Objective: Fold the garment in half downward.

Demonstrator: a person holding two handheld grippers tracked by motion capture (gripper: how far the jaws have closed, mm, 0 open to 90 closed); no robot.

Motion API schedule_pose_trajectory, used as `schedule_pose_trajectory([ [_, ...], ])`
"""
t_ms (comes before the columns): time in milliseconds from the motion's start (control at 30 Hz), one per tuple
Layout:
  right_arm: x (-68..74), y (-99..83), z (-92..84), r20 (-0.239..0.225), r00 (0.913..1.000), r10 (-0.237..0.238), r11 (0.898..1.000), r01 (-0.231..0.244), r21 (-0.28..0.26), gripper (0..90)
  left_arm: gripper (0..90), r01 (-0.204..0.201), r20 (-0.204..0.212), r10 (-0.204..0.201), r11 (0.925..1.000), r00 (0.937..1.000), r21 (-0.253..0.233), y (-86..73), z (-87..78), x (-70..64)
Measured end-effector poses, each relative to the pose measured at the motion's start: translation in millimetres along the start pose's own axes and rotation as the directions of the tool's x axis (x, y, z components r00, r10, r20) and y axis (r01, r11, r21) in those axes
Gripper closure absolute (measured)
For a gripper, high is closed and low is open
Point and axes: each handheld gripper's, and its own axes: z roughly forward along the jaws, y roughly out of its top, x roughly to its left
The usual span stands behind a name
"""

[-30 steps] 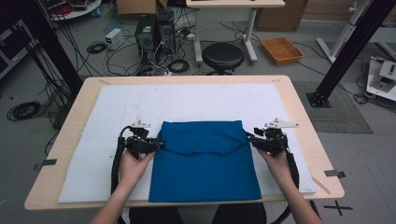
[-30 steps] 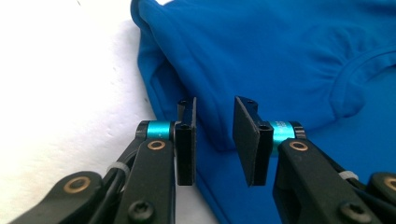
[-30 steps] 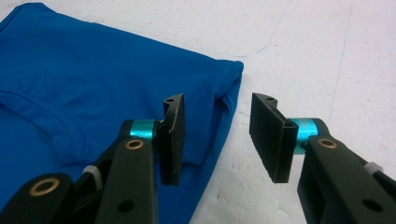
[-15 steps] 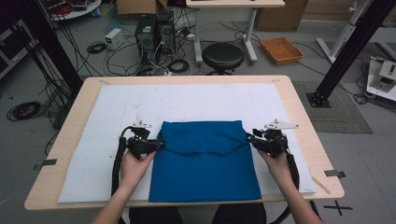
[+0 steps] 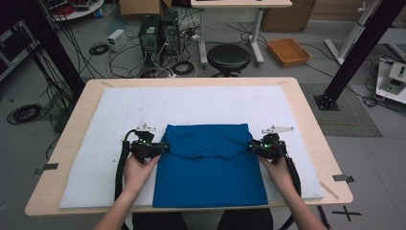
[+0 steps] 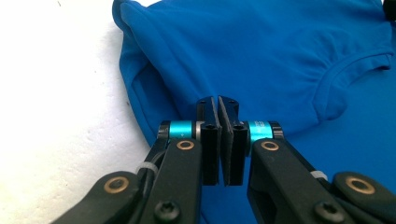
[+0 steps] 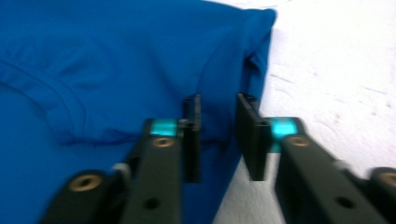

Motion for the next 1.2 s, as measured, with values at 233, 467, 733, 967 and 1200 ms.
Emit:
schedule_pose_trajectory([
  [233, 1.0, 0.7, -6.2, -0.017, 0.9999, -0.001, 1.000, 0.001, -0.025, 89.8, 88.5, -0.009, 0.008, 0.009, 0.9998, 0.9999, -0.016, 2.0, -3.5, -0.7],
  [467, 0.8, 2.7, -23.0, -0.047, 0.9986, 0.023, 0.998, -0.026, -0.063, 89.8, 89.5, -0.020, 0.029, 0.021, 0.9995, 0.9994, -0.022, 3.2, -14.3, -3.3],
  [733, 0.8, 1.8, -20.6, -0.047, 0.9987, 0.021, 0.998, -0.024, -0.054, 89.8, 77.1, 0.024, 0.006, -0.024, 0.9997, 0.9997, -0.005, 1.2, -9.8, 3.4],
  [967, 0.9, 1.8, -19.4, -0.047, 0.9987, 0.018, 0.998, -0.021, -0.052, 89.7, 73.8, -0.005, -0.015, 0.006, 0.9988, 0.9999, 0.048, 1.4, 4.3, -2.7],
  [1200, 0.1, 1.3, -19.9, -0.046, 0.9989, 0.012, 0.998, -0.015, -0.056, 89.8, 88.0, -0.007, -0.024, 0.008, 0.9994, 0.9997, 0.034, 2.1, 3.7, -2.0],
])
